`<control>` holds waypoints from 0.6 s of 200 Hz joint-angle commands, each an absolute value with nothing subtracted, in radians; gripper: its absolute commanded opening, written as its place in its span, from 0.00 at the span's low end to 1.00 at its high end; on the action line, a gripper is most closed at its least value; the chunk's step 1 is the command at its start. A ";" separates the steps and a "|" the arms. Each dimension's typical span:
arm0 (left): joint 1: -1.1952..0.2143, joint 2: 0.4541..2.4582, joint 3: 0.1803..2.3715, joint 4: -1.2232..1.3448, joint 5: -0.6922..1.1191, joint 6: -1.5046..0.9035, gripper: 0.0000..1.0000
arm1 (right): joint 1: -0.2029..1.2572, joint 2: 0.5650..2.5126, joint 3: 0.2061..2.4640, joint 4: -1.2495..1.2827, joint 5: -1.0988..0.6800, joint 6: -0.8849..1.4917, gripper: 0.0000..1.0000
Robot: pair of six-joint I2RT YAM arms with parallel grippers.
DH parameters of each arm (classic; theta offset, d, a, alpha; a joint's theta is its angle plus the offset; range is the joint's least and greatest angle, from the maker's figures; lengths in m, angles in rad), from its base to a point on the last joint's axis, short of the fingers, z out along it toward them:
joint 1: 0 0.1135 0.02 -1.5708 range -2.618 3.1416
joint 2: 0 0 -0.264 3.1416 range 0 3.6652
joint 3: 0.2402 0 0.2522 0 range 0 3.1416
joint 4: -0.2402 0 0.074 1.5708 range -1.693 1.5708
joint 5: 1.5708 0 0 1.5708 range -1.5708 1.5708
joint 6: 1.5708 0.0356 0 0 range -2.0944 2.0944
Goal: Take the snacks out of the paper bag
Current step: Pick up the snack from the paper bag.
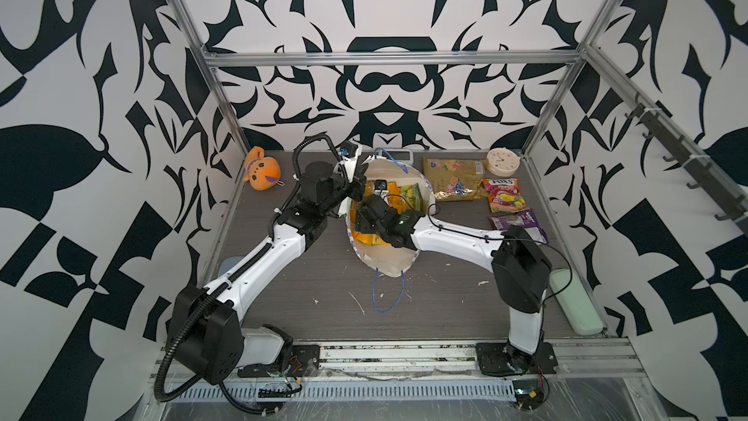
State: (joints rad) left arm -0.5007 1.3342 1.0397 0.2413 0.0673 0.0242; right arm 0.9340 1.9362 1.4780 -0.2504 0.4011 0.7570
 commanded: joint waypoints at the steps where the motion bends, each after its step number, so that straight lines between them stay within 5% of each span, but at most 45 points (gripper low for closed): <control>1: -0.509 1.289 1.082 0.290 0.072 0.026 0.00 | 0.935 1.931 1.528 -0.313 0.438 0.759 0.68; 25: -0.508 1.290 1.081 0.293 0.071 0.029 0.00 | 0.928 1.929 1.514 -0.330 0.456 0.772 0.63; 43: -0.508 1.289 1.080 0.298 0.071 0.030 0.00 | 0.918 1.931 1.515 -0.359 0.468 0.779 0.28; 84: -0.508 1.298 1.079 0.301 0.058 0.034 0.00 | 0.905 1.900 1.513 -0.362 0.441 0.769 0.20; 97: -0.508 1.297 1.080 0.301 0.051 0.032 0.00 | 0.904 1.874 1.513 -0.354 0.427 0.769 0.00; 120: -0.508 1.302 1.081 0.298 0.007 0.024 0.00 | 0.893 1.826 1.485 -0.269 0.343 0.722 0.00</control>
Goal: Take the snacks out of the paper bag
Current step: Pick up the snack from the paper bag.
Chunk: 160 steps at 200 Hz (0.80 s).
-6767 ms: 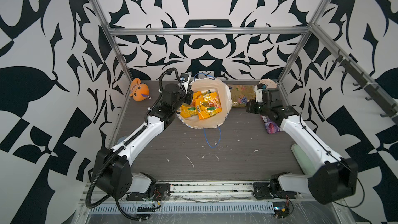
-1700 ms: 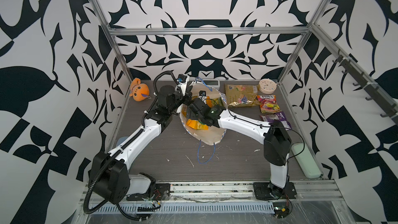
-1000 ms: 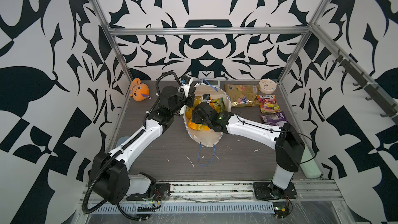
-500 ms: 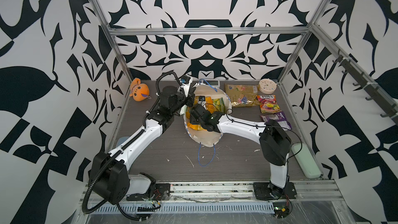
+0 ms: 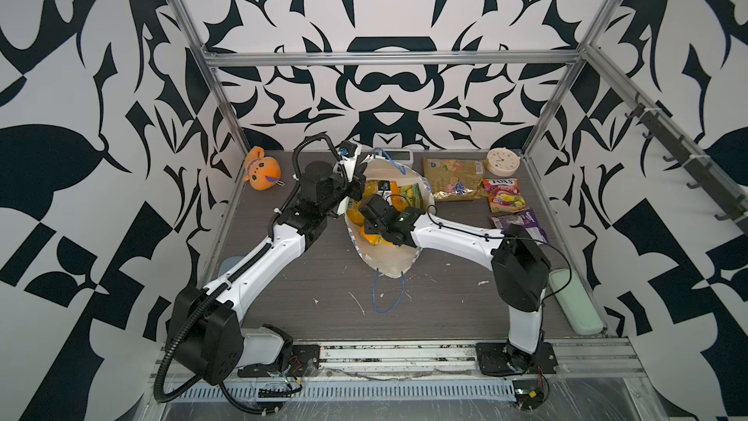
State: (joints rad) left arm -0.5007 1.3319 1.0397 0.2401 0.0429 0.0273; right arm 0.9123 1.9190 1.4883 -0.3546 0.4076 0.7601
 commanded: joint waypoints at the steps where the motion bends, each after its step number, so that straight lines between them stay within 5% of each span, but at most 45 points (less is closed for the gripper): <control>1: -0.508 1.302 1.081 0.298 0.004 0.023 0.00 | 0.892 1.825 1.484 -0.266 0.339 0.720 0.00; 70: -0.509 1.322 1.133 0.216 -0.135 0.009 0.00 | 0.792 1.698 1.332 0.062 -0.150 0.581 0.00; 160: -0.508 1.350 1.150 0.202 -0.223 0.002 0.00 | 0.684 1.570 1.224 0.227 -0.415 0.558 0.00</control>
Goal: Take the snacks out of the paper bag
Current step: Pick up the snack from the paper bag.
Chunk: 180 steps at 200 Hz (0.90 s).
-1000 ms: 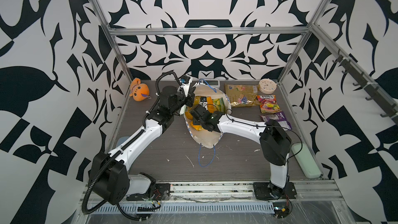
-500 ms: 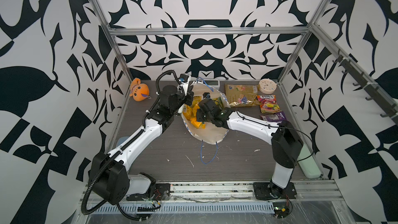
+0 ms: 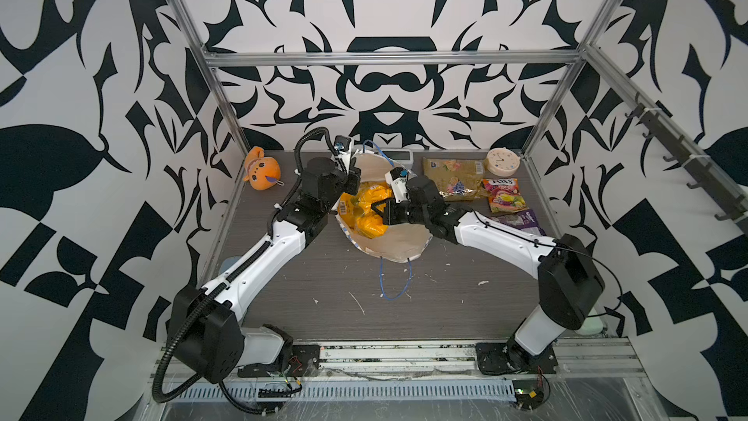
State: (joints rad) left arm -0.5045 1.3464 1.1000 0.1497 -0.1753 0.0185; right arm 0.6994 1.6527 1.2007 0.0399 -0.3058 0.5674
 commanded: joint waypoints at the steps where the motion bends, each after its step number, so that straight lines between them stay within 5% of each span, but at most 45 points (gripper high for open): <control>1: -0.508 1.351 1.150 0.202 -0.226 0.002 0.00 | 0.684 1.569 1.224 0.227 -0.418 0.558 0.00; 91: -0.493 1.374 1.175 0.173 -0.273 -0.001 0.00 | 0.609 1.423 1.288 0.126 -0.597 0.550 0.00; 180: -0.480 1.378 1.169 0.188 -0.256 -0.014 0.00 | 0.392 1.065 1.267 -0.198 -0.491 0.512 0.00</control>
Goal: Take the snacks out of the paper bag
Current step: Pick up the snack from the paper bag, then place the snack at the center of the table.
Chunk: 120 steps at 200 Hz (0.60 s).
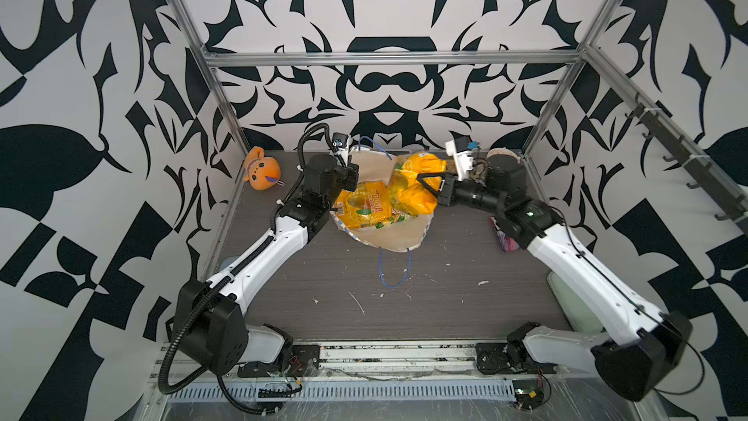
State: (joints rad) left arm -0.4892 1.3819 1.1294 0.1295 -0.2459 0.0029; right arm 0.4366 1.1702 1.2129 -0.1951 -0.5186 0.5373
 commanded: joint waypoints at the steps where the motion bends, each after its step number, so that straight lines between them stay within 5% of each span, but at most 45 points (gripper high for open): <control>1: -0.480 1.379 1.169 0.188 -0.256 -0.014 0.00 | 0.390 1.062 1.268 -0.203 -0.488 0.511 0.00; 43: -0.477 1.384 1.169 0.198 -0.248 -0.020 0.00 | 0.252 1.007 1.301 -0.474 -0.302 0.457 0.00; 85: -0.476 1.391 1.174 0.201 -0.239 -0.027 0.00 | 0.043 1.136 1.177 -0.492 -0.508 0.461 0.00; 120: -0.476 1.385 1.179 0.196 -0.232 -0.027 0.00 | 0.014 1.318 1.110 -0.353 -0.766 0.430 0.00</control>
